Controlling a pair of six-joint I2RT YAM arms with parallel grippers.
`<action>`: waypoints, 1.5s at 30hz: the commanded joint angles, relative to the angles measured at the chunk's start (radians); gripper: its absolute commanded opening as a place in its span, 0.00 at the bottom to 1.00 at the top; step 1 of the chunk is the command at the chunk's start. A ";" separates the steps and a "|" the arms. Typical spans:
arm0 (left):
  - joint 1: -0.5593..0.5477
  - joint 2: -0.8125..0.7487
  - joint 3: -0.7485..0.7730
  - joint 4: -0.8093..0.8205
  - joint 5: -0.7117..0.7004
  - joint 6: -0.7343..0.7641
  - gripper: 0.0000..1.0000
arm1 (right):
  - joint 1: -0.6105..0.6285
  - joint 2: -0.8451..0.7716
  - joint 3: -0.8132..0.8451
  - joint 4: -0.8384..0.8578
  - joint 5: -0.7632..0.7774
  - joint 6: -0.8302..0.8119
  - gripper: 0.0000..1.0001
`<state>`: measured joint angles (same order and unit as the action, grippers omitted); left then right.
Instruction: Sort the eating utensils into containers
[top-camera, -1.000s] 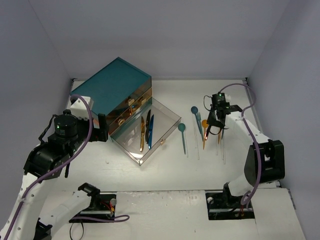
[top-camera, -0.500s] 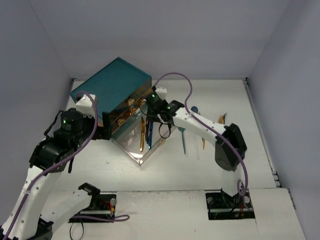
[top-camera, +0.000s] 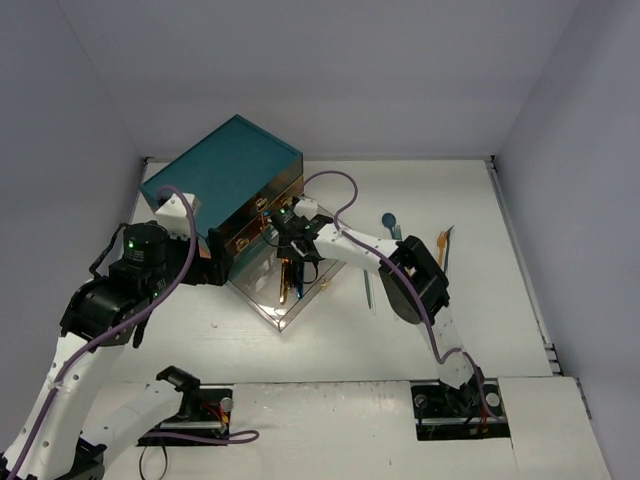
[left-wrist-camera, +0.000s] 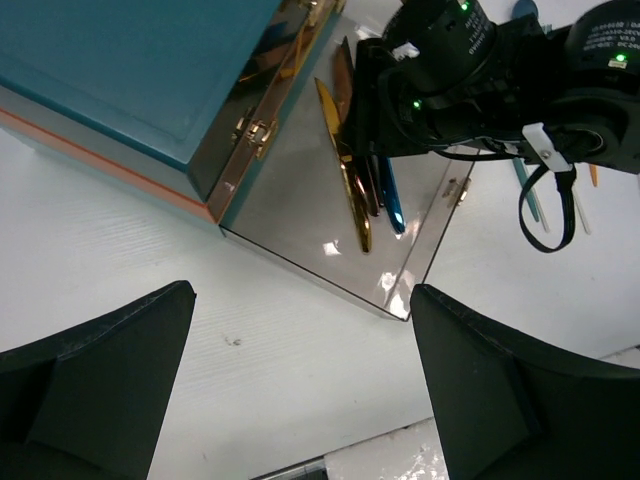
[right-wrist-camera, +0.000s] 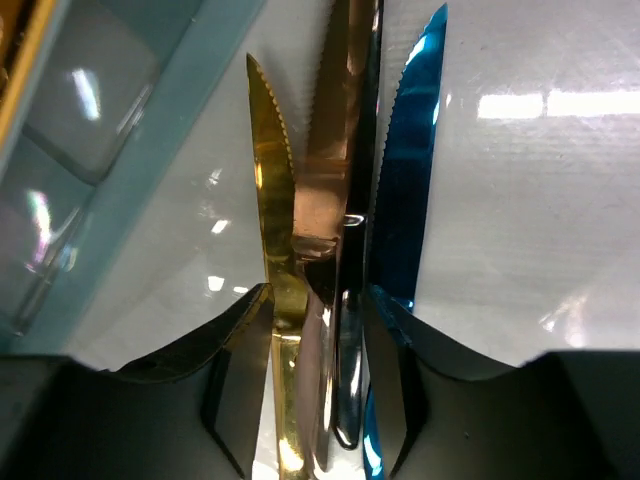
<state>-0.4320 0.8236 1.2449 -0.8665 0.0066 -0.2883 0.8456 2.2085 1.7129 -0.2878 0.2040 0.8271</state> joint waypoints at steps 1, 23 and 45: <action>-0.004 0.057 0.028 0.042 0.102 0.003 0.88 | 0.008 -0.107 0.030 0.018 0.053 -0.029 0.43; -0.480 0.760 0.282 0.201 0.072 -0.110 0.88 | -0.714 -1.124 -0.679 -0.105 -0.025 -0.348 1.00; -0.462 1.044 0.234 0.270 -0.238 -0.119 0.88 | -0.907 -1.256 -0.810 -0.173 -0.184 -0.429 1.00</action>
<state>-0.9601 1.9224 1.4899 -0.6136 -0.0908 -0.4279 -0.0586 0.9537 0.9066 -0.4836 0.0533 0.4133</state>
